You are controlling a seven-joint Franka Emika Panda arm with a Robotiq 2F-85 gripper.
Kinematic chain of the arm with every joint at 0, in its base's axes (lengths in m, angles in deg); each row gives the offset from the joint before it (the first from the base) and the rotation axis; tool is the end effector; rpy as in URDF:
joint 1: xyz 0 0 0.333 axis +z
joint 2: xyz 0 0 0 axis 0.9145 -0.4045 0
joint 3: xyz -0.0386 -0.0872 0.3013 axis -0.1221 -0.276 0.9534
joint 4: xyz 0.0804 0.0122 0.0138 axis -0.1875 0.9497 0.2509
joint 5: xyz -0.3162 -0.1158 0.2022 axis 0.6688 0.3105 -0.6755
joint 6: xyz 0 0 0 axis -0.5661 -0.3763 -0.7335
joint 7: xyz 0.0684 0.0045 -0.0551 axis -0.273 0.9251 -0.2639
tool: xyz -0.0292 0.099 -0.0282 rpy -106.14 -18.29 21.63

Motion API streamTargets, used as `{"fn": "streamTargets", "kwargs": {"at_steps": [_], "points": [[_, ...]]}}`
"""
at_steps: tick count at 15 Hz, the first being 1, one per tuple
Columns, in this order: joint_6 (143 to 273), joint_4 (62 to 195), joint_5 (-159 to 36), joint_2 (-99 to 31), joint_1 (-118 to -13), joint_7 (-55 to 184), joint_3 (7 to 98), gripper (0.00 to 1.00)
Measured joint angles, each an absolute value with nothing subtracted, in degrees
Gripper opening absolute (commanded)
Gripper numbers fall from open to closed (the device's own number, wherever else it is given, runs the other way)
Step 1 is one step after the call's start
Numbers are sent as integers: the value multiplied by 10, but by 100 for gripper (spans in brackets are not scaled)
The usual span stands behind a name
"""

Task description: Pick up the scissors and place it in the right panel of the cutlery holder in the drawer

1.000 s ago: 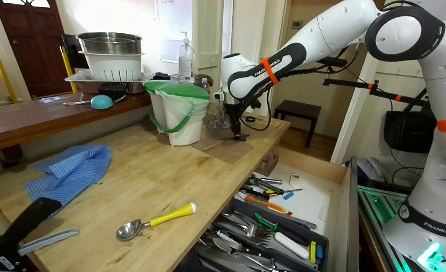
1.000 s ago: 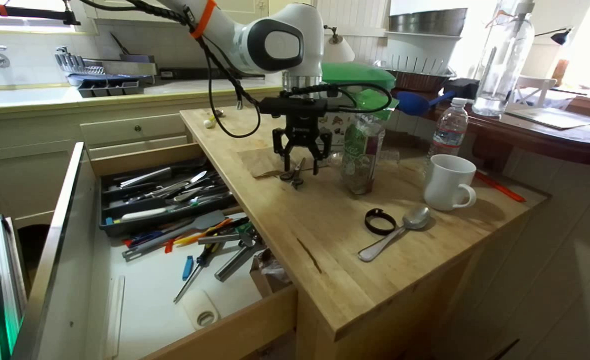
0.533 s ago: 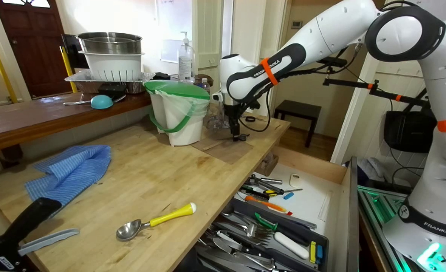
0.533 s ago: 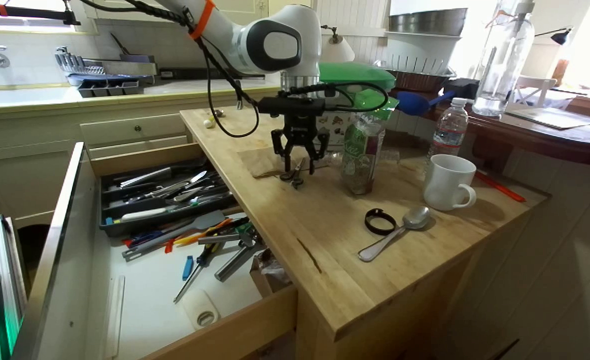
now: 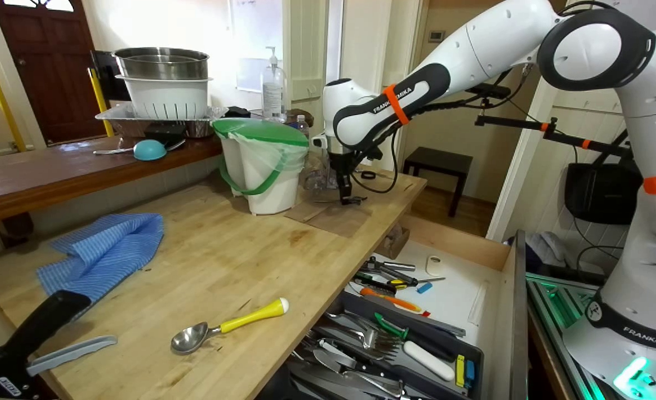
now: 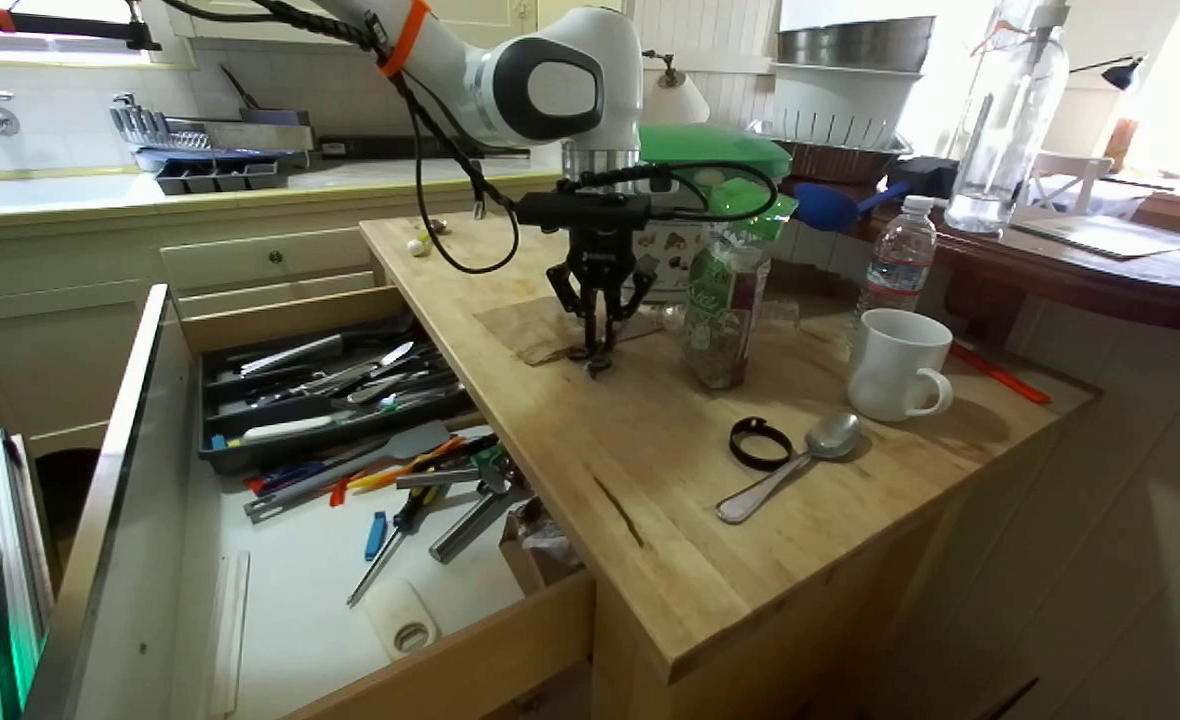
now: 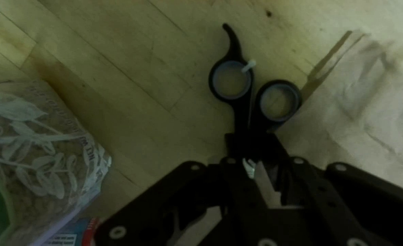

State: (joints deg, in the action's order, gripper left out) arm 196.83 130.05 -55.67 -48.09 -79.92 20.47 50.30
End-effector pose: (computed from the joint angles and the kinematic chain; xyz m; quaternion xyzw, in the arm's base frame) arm 0.6403 -0.2273 0.3049 0.9727 0.2143 -0.0542 0.0705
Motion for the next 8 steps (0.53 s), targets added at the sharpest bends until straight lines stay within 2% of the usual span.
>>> {"fn": "streamTargets", "kwargs": {"at_steps": [8], "points": [[1960, 1309, -557, -462, -800, 200, 506, 6]]}}
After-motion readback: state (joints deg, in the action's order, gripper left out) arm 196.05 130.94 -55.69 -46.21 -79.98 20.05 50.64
